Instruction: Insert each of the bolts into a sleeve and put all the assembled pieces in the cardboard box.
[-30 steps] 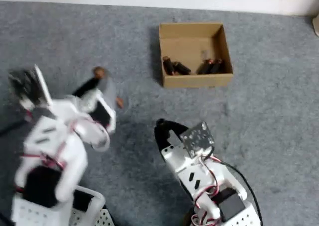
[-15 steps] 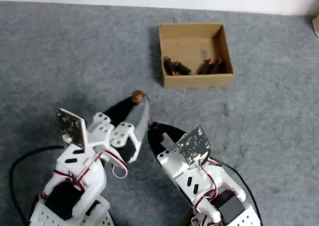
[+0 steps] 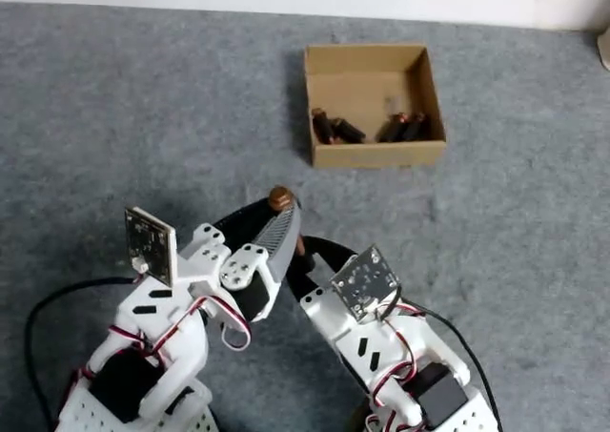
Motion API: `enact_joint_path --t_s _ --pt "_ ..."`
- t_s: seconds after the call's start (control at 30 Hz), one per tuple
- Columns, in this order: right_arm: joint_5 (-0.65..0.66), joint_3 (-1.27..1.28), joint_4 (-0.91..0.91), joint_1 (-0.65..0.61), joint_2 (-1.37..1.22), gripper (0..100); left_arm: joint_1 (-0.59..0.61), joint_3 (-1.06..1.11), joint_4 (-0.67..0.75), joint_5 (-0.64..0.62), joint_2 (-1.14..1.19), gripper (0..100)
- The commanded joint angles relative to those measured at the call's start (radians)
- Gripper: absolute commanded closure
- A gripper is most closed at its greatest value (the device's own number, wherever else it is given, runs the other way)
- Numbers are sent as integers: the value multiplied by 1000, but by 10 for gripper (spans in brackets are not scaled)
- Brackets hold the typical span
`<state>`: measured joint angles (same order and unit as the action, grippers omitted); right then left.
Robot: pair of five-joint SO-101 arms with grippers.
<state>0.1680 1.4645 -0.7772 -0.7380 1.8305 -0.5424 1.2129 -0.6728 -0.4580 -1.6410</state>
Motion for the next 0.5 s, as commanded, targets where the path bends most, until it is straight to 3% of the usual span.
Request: enact_joint_path --t_s 0.0,0.47 --pt "15 -10 31 -13 8 995 47 -7 17 -3 -10 996" --pt "15 -31 -10 -13 8 995 48 -5 15 -5 -18 996"
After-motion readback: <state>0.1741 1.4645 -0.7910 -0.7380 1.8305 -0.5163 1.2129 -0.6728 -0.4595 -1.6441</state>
